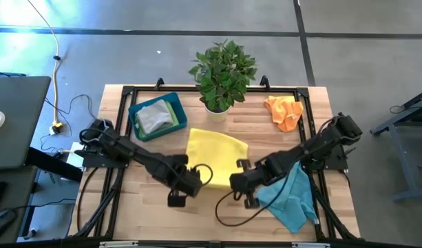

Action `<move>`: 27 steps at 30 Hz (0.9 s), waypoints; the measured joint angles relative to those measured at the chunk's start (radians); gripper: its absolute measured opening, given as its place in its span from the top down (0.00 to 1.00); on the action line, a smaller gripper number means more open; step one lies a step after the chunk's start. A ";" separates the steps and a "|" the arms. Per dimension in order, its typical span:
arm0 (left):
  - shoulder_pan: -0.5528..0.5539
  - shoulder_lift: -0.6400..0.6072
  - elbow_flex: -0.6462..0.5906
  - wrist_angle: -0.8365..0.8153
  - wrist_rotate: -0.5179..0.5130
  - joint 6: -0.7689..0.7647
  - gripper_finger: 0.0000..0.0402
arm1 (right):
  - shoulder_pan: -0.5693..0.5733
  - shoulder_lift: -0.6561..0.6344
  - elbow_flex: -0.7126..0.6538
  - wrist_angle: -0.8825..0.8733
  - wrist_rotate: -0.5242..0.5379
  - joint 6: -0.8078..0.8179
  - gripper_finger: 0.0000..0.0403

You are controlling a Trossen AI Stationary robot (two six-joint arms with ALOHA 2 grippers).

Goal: Fold microfiber towels
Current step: Fold the yellow towel

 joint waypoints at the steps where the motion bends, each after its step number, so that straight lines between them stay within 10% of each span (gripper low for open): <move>1: -0.011 0.001 -0.004 0.019 0.024 -0.004 1.00 | 0.005 0.000 -0.014 0.049 -0.030 0.011 1.00; 9: -0.056 0.020 -0.001 0.157 0.206 0.009 1.00 | 0.011 0.000 -0.111 0.199 -0.226 0.055 1.00; 18: -0.022 0.058 -0.003 0.062 -0.106 0.054 1.00 | -0.001 0.000 -0.124 0.086 -0.043 -0.008 1.00; 27: 0.050 0.127 -0.002 -0.017 -0.195 0.094 1.00 | -0.088 0.023 -0.125 0.028 0.038 -0.087 1.00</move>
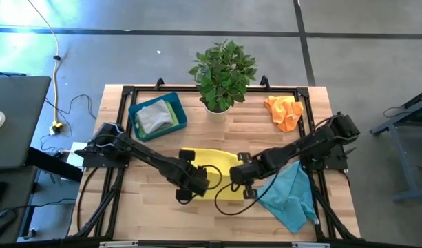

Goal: Fold microfiber towels
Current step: Fold the yellow towel

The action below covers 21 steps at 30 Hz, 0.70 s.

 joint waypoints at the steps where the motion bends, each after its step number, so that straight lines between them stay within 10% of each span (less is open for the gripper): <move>1: 0.012 0.013 0.000 -0.002 -0.004 0.016 1.00 | -0.010 0.005 0.000 -0.001 0.001 -0.005 1.00; 21: 0.188 0.100 0.000 -0.052 -0.152 0.093 1.00 | -0.145 0.128 0.001 -0.047 0.107 -0.153 1.00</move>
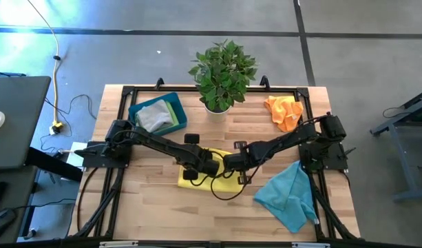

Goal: Fold microfiber towels
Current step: Fold the yellow towel

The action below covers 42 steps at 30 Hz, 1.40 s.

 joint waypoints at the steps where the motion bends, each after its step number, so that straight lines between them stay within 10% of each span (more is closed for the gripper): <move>1: 0.006 0.000 0.000 0.000 0.006 -0.002 1.00 | 0.000 0.001 0.000 -0.003 0.021 -0.004 1.00; 27: 0.122 0.005 -0.113 0.032 0.107 0.023 1.00 | -0.053 0.003 0.000 0.013 0.099 -0.056 0.99; 42: 0.121 0.006 -0.192 0.069 0.107 -0.030 0.92 | -0.052 0.002 0.001 -0.031 0.133 -0.024 0.57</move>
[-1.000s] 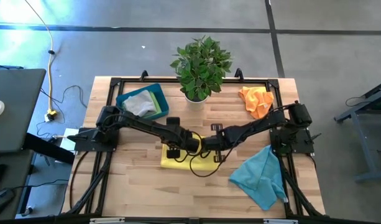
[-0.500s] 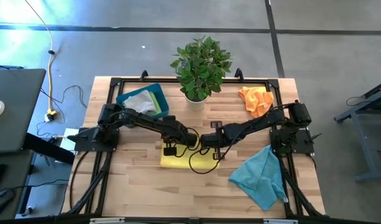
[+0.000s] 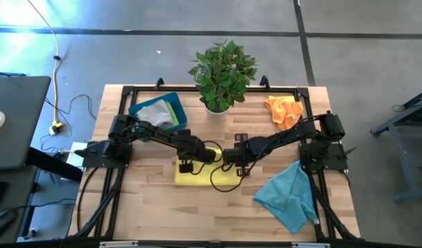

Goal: Fold microfiber towels
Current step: Fold the yellow towel

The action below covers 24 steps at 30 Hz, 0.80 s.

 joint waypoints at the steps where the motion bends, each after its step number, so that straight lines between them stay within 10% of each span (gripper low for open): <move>1: 0.000 0.000 0.000 -0.022 -0.004 0.000 0.89 | 0.000 -0.002 0.000 -0.011 0.006 0.011 0.56; 9: 0.014 0.000 0.051 -0.228 -0.102 -0.002 0.70 | 0.000 -0.073 0.000 -0.122 0.044 0.126 0.59; 13: 0.011 -0.026 0.061 -0.261 0.016 0.066 0.68 | 0.001 -0.106 0.000 -0.098 -0.019 0.266 0.61; 19: -0.025 -0.215 -0.031 -0.002 0.267 0.157 0.67 | 0.054 -0.111 -0.083 0.054 -0.021 0.350 0.62; 24: -0.065 -0.423 -0.226 0.277 0.284 0.003 0.67 | 0.122 -0.166 -0.242 0.347 -0.032 0.497 0.62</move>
